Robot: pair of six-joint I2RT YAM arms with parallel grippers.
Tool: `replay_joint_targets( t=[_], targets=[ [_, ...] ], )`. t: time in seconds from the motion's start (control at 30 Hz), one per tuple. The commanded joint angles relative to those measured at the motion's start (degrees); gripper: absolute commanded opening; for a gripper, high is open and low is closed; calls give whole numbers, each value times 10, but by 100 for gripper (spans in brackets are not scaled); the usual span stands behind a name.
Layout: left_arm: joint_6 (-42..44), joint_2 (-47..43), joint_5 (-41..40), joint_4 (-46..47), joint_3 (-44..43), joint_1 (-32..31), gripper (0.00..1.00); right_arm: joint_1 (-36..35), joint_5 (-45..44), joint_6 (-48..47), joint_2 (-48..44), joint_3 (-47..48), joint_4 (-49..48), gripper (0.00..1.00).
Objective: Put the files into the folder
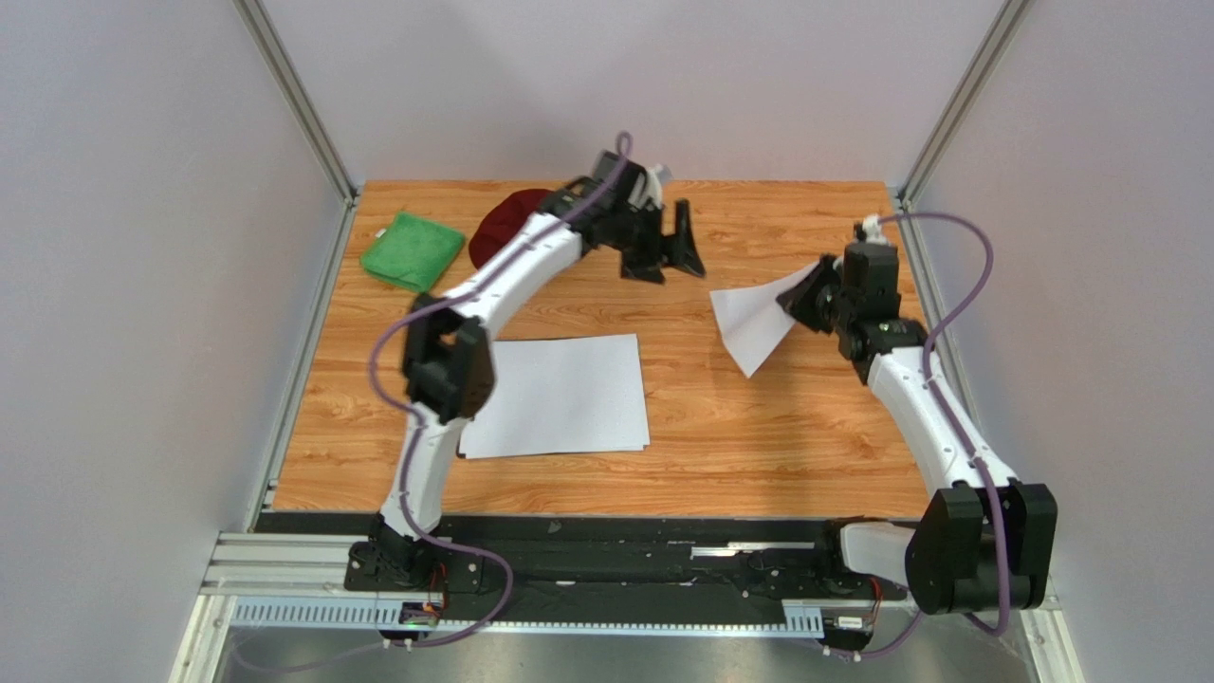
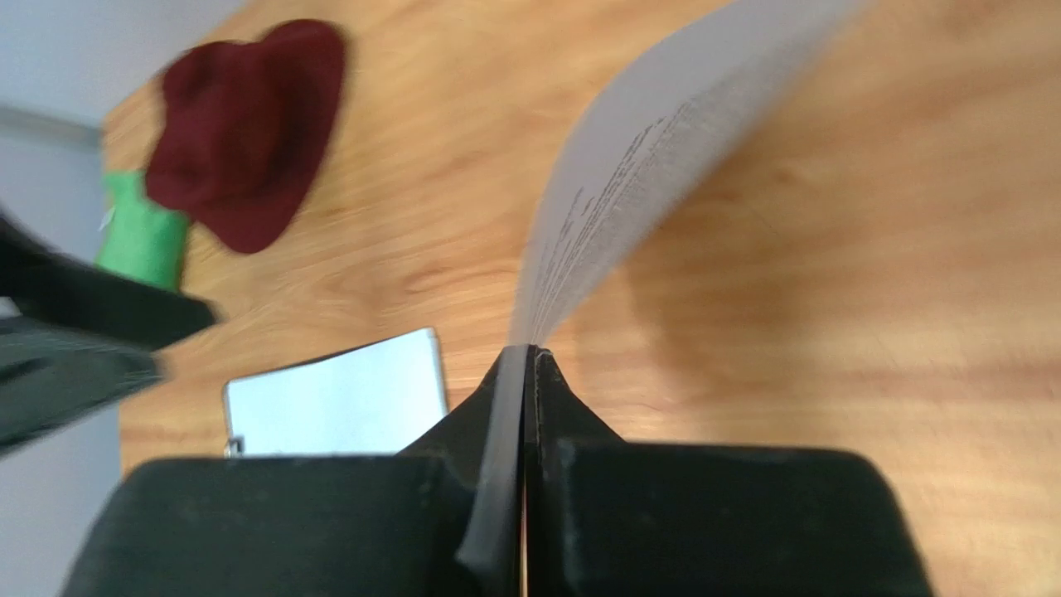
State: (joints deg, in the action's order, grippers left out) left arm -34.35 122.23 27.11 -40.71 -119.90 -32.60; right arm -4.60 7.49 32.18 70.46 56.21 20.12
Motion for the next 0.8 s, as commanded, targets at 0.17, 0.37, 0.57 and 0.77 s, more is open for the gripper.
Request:
replay_joint_targets(
  t=[0.17,0.37,0.57,0.77],
  targets=[
    [107,-589,-190,-62,400,293,96,-292,180,-120,69,268,128,0],
    [117,-652,-237,-118,508,397,98,-385,388,14,125,305,-27,0],
    [118,-606,-220,-84,560,412,95,-322,400,23,150,194,-25,0],
    [153,-463,-181,-67,561,374,84,-251,476,-104,295,173,44,0]
  ],
)
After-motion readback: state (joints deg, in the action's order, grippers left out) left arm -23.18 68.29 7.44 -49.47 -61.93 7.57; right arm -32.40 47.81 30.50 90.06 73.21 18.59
